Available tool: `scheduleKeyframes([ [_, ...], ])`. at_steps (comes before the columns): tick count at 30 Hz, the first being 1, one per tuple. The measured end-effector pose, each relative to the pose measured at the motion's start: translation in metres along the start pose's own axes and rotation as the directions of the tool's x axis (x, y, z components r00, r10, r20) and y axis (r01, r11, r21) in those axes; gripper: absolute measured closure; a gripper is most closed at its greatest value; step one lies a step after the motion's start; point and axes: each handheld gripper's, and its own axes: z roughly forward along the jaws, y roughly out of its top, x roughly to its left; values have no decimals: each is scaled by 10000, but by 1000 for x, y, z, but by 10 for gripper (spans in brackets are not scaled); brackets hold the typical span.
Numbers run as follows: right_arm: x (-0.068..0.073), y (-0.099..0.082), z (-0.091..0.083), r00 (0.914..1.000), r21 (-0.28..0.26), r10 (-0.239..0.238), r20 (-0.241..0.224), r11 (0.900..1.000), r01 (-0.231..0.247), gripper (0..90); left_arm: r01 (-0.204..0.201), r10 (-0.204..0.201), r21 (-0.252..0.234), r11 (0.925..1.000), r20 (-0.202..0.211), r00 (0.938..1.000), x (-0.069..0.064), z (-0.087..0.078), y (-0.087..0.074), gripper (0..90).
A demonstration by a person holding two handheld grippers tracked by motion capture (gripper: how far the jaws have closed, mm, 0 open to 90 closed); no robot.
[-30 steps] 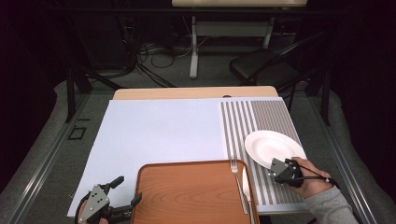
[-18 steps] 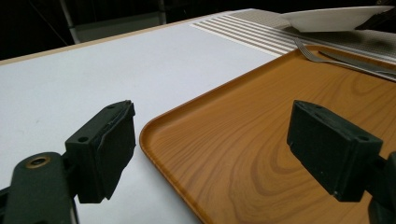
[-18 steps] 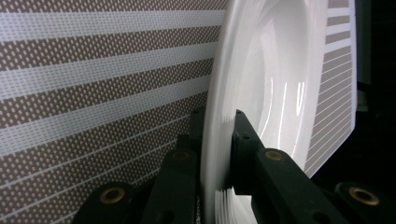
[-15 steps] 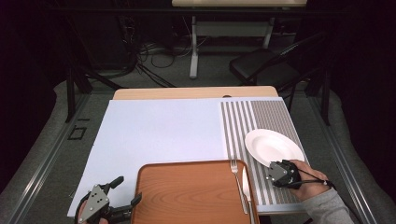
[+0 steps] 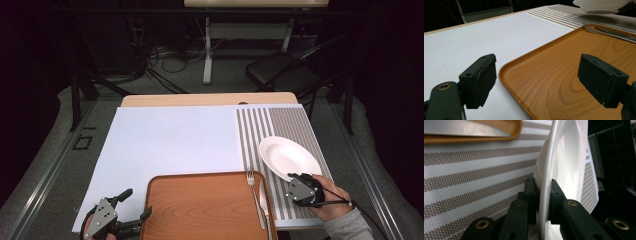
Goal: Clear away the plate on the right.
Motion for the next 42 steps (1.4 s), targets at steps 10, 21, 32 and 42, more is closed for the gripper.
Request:
scheduleKeyframes([
  [10,7,13,-21,9967,-795,-505,631,9953,554,805,-34,34,-1,10000,13,10000,0,0,0,156],
  [21,23,47,-48,9867,-2029,-1187,1113,9692,1395,805,-43,43,-35,10000,-1,10000,0,-1,0,156],
  [32,41,88,-49,9733,-3048,-2079,977,9247,2281,805,-33,33,-33,10000,3,10000,0,-1,0,156],
  [42,55,118,-44,9606,-3851,-2675,751,8808,2754,804,-4,4,-57,10000,-6,10000,0,-1,0,156],
])
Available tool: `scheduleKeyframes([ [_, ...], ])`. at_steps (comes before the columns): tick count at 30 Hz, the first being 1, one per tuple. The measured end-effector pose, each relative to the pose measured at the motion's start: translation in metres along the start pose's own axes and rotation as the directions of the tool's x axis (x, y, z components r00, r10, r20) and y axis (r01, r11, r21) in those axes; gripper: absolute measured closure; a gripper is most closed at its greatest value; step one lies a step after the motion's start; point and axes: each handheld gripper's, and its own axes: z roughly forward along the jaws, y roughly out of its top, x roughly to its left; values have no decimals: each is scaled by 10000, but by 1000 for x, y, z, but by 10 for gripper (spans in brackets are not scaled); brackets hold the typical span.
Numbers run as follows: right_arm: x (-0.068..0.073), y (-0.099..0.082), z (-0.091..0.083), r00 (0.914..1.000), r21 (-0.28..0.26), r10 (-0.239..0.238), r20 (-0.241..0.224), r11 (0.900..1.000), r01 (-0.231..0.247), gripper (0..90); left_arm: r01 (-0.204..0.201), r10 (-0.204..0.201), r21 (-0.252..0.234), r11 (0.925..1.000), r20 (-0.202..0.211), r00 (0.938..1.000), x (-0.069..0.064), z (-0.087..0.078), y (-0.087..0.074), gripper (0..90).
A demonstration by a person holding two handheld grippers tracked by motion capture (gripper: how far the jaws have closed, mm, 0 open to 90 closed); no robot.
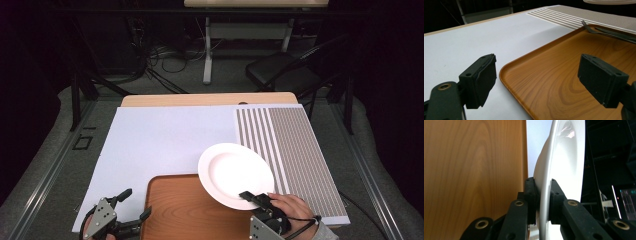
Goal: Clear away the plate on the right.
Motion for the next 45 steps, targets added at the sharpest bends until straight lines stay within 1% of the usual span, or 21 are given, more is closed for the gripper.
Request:
scheduleKeyframes([
  [3,1,5,1,9997,-79,-233,-109,9997,232,804,2,-2,-12,10000,-15,10000,0,0,0,156],
  [4,3,5,2,9998,-180,-135,-123,9998,132,804,2,-2,-11,10000,-21,10000,0,-1,0,156],
  [5,4,6,2,9997,-91,-163,-167,9998,162,804,8,-8,-13,10000,-19,10000,0,-1,0,156],
  [6,5,7,3,9994,-180,-297,-199,9994,293,804,3,-3,-15,10000,-17,10000,0,-1,0,156],
  [7,7,7,3,9996,-91,-188,-215,9998,186,804,2,-2,-13,10000,-18,10000,0,-1,0,156],
  [9,9,7,6,9991,-207,-324,-285,9993,318,804,-5,5,-3,10000,-9,10000,0,0,0,156],
  [10,12,7,6,9991,-94,-219,-362,9997,216,803,-4,4,-6,10000,-7,10000,0,0,0,156],
  [11,12,7,6,9986,-108,-306,-425,9995,301,804,-2,2,-3,10000,5,10000,0,0,0,156],
  [12,16,6,7,9988,-68,-173,-467,9998,170,803,-6,6,-1,10000,1,10000,0,0,0,156],
  [13,16,6,8,9982,-47,-282,-527,9996,280,803,-8,8,-5,10000,-9,10000,0,0,0,156],
  [14,19,5,10,9979,-113,-271,-587,9996,265,803,-1,1,-10,10000,-9,10000,0,0,0,156],
  [16,22,5,11,9971,27,-300,-693,9995,303,803,19,-19,-10,10000,-15,10000,0,0,0,156],
  [18,27,5,13,9962,19,-316,-810,9995,318,803,9,-9,-4,10000,-13,10000,0,0,0,156],
  [22,35,8,18,9931,-71,-392,-1106,9992,386,803,-20,20,-1,10000,4,10000,1,0,0,156],
  [25,40,12,23,9896,-94,-551,-1332,9985,544,802,-5,5,-5,10000,-4,10000,0,0,0,156],
  [27,43,15,26,9864,-244,-745,-1464,9971,717,801,-11,11,-9,10000,-23,10000,0,-1,0,156],
  [29,47,19,28,9841,-325,-805,-1586,9966,763,801,-18,18,-11,10000,-25,10000,0,-1,0,156],
  [34,53,27,33,9790,-672,-996,-1780,9938,889,801,-55,55,-24,10000,-29,10000,1,-1,0,156],
  [38,57,30,35,9740,-763,-1212,-1912,9912,1084,799,-50,50,-27,10000,-19,10000,1,-1,0,156],
  [43,60,29,36,9722,-605,-1148,-2040,9927,1045,798,-33,33,-33,10000,0,10000,1,-1,0,156],
  [45,60,29,38,9693,-744,-1206,-2143,9915,1069,796,-34,34,-32,10000,-16,10000,1,-1,0,156],
])
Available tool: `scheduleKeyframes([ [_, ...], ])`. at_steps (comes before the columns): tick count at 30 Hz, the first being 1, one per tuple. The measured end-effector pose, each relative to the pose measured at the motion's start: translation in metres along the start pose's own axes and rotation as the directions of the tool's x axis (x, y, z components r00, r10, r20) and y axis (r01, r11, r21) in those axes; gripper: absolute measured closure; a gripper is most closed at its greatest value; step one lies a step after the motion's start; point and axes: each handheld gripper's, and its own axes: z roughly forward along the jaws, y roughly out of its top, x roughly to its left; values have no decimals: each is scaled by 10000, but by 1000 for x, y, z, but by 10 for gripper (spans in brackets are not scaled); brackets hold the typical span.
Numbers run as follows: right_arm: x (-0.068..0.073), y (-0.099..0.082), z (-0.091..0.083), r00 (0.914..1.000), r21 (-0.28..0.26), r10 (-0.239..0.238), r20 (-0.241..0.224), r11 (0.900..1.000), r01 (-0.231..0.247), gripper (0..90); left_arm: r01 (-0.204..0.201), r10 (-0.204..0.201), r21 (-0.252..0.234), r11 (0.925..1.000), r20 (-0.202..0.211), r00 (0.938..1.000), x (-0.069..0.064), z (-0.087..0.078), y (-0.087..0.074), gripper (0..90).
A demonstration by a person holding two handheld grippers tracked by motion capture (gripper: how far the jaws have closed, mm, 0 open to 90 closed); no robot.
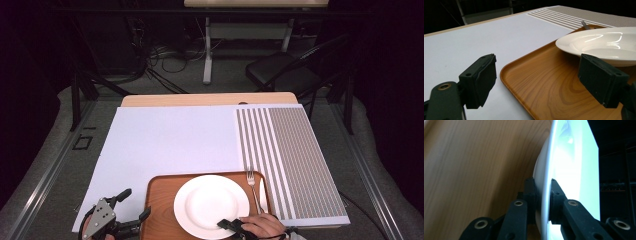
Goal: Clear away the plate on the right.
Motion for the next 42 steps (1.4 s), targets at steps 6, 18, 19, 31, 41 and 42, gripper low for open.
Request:
scheduleKeyframes([
  [6,3,1,2,9998,18,-137,-169,9999,137,804,-25,25,7,10000,-2,10000,0,0,0,156],
  [18,6,-2,6,9961,-168,104,-876,9998,-119,806,15,-15,12,10000,3,10000,0,0,0,156],
  [19,6,-3,6,9952,-169,181,-964,9997,-199,803,11,-11,14,10000,3,10000,0,0,0,156],
  [31,17,-3,11,9885,-320,-179,-1501,9994,133,745,36,-36,18,10000,-44,10000,0,-2,-1,156],
  [41,16,-8,5,9931,-560,-12,-1174,9984,-54,535,13,-12,29,10000,-16,10000,0,0,-1,156],
  [42,16,-10,4,9933,-548,176,-1146,9982,-240,517,36,-36,37,10000,-13,10000,1,0,-1,156],
])
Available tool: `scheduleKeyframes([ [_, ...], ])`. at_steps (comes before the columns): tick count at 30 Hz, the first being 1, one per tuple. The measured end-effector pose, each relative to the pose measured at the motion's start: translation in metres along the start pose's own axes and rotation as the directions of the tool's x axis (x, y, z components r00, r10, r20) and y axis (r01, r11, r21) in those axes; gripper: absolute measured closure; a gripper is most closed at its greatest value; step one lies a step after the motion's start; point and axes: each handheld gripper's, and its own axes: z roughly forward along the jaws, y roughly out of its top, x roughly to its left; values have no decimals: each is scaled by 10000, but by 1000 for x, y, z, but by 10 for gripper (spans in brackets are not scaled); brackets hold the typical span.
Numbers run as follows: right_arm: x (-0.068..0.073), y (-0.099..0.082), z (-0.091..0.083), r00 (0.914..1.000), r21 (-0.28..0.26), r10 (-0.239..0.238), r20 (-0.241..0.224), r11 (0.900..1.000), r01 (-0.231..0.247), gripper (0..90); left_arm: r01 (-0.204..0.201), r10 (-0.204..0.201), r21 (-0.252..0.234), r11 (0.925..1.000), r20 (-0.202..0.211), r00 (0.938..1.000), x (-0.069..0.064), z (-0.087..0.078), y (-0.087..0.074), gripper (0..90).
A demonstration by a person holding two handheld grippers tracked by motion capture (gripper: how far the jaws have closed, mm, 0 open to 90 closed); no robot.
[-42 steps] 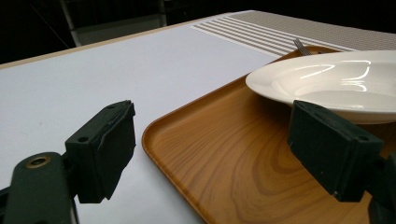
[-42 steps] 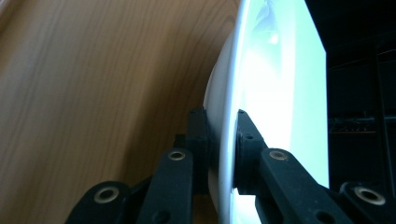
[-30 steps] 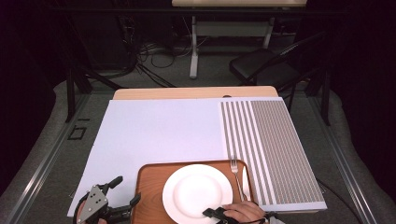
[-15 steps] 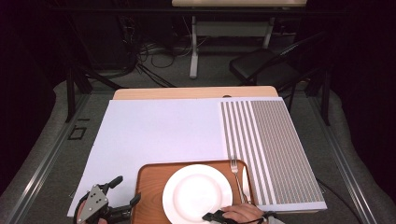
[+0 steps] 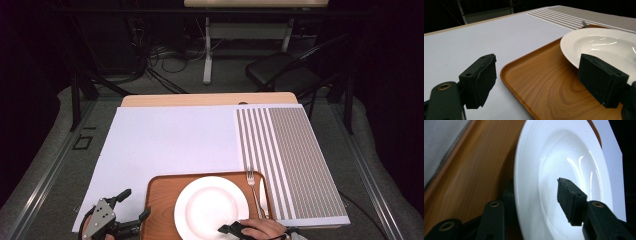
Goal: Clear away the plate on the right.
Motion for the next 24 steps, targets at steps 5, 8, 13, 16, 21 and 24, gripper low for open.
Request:
scheduleKeyframes([
  [5,-4,-5,-7,10000,80,-4,58,10000,4,463,12,-12,-5,10000,15,10000,0,1,0,156],
  [8,-5,-11,-12,9996,-9,274,-30,9996,-274,454,1,-1,16,10000,43,10000,0,2,0,156],
  [13,-6,-17,-20,9917,254,1284,-18,9914,-1284,409,-18,18,22,10000,24,10000,0,3,0,156],
  [16,-6,-20,-25,9862,350,1653,2,9856,-1652,336,-4,4,-5,10000,34,10000,0,2,0,156],
  [21,-8,-27,-34,9786,166,2059,52,9784,-2059,231,19,-19,-7,10000,30,10000,0,3,0,156],
  [24,-10,-32,-42,9655,108,2593,227,9656,-2596,200,8,-8,8,10000,16,10000,0,3,0,156],
])
